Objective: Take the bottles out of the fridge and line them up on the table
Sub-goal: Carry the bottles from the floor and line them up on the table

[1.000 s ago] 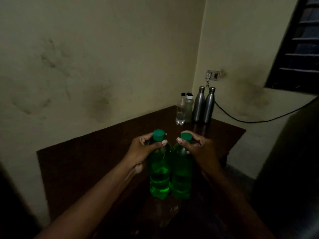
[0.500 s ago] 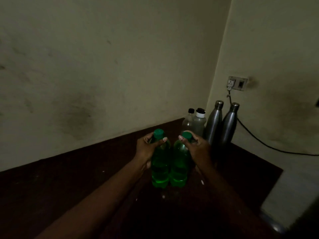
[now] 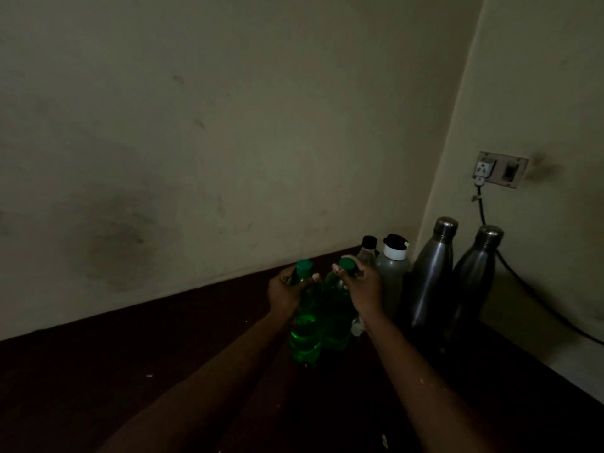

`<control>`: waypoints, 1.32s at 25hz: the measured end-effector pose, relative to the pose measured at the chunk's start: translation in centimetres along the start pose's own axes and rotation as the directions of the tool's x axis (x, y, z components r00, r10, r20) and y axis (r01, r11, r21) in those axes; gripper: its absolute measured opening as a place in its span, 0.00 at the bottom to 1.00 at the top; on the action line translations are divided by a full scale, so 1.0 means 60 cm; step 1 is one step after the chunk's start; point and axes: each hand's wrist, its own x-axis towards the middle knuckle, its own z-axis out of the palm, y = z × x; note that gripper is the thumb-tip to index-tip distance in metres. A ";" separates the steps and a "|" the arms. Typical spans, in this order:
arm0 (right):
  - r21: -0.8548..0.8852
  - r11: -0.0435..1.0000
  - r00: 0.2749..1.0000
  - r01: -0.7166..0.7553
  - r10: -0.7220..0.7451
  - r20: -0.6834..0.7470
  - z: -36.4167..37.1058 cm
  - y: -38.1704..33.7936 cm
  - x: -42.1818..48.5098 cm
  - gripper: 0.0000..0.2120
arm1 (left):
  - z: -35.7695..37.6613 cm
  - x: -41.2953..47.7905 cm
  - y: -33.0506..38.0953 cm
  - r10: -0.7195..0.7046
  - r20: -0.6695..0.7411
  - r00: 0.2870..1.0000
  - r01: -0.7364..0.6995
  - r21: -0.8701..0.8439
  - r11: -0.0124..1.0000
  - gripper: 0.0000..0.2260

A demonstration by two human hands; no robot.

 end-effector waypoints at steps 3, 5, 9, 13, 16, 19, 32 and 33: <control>0.008 0.999 0.998 -0.045 0.044 0.035 -0.003 0.016 0.047 0.20 | 0.012 0.042 -0.017 0.023 0.018 1.000 -0.024 0.057 0.998 0.15; -0.005 0.998 0.997 -0.065 0.065 0.042 -0.004 0.020 0.069 0.22 | 0.016 0.059 -0.016 0.020 0.063 0.998 -0.024 0.065 0.998 0.14; -0.022 0.998 0.997 -0.061 0.062 0.043 -0.004 0.023 0.085 0.22 | 0.010 0.077 -0.015 0.053 0.177 0.983 -0.075 0.121 0.990 0.13; -0.010 0.995 0.995 -0.098 0.098 0.011 0.000 0.024 0.074 0.21 | -0.003 0.074 -0.022 0.033 0.212 0.977 -0.067 0.156 0.985 0.14; -0.013 0.995 0.995 -0.102 0.102 -0.013 0.002 0.026 0.051 0.21 | -0.012 0.066 -0.024 0.023 0.230 0.973 -0.085 0.262 0.961 0.14; -0.006 0.988 0.988 -0.155 0.155 0.004 0.003 0.033 -0.002 0.20 | -0.014 0.047 -0.025 -0.007 0.222 0.975 -0.066 0.321 0.945 0.23; 0.045 0.971 0.969 -0.237 0.239 -0.062 0.116 0.007 -0.348 0.20 | -0.237 -0.208 -0.048 -0.088 0.197 0.976 0.089 0.008 0.996 0.14; 0.044 0.971 0.968 -0.236 0.238 -0.080 0.141 -0.002 -0.392 0.20 | -0.284 -0.233 -0.050 -0.104 0.237 0.966 0.103 0.017 0.995 0.14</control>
